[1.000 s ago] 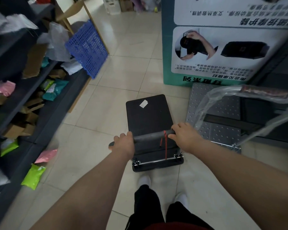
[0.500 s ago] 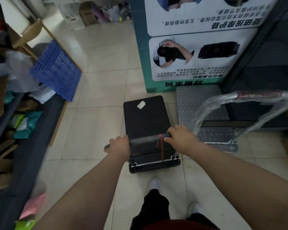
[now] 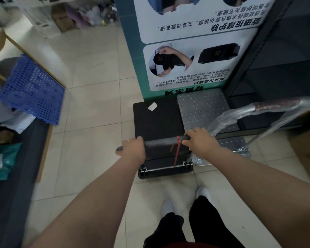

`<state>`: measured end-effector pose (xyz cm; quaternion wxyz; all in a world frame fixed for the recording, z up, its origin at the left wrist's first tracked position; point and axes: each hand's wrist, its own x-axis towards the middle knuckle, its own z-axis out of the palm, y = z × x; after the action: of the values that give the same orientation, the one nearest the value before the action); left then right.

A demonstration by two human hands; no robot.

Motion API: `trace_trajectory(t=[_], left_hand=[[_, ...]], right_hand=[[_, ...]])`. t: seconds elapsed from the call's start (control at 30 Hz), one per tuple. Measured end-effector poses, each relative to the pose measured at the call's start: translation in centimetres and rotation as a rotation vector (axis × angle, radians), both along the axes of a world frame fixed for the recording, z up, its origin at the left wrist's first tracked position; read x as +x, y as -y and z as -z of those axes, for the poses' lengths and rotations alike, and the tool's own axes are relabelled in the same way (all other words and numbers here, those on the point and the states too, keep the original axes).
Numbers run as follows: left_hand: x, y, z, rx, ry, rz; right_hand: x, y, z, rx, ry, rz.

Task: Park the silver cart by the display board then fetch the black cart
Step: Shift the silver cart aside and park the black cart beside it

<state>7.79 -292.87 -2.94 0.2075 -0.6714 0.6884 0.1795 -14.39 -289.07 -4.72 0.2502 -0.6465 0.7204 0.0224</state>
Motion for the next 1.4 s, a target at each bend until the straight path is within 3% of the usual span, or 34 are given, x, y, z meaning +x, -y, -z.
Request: trace_trajectory(t=[0.67, 0.93, 1.17, 1.4], left_hand=[[-2.5, 3.1, 0.1, -0.011, 0.029, -0.024], [-1.8, 2.6, -0.2, -0.042, -0.102, -0.027], [-1.7, 2.8, -1.6, -0.052, -0.249, 0.141], [-1.8, 3.1, -3.8, -0.098, -0.228, 0.255]], right_hand=[[-3.5, 3.8, -0.3, 0.003, 0.057, -0.090], [-2.9, 3.7, -1.3, 0.055, 0.055, -0.047], [-1.5, 2.8, -2.8, 0.043, 0.028, 0.034], [-0.6, 0.8, -5.2, -0.034, -0.040, 0.055]])
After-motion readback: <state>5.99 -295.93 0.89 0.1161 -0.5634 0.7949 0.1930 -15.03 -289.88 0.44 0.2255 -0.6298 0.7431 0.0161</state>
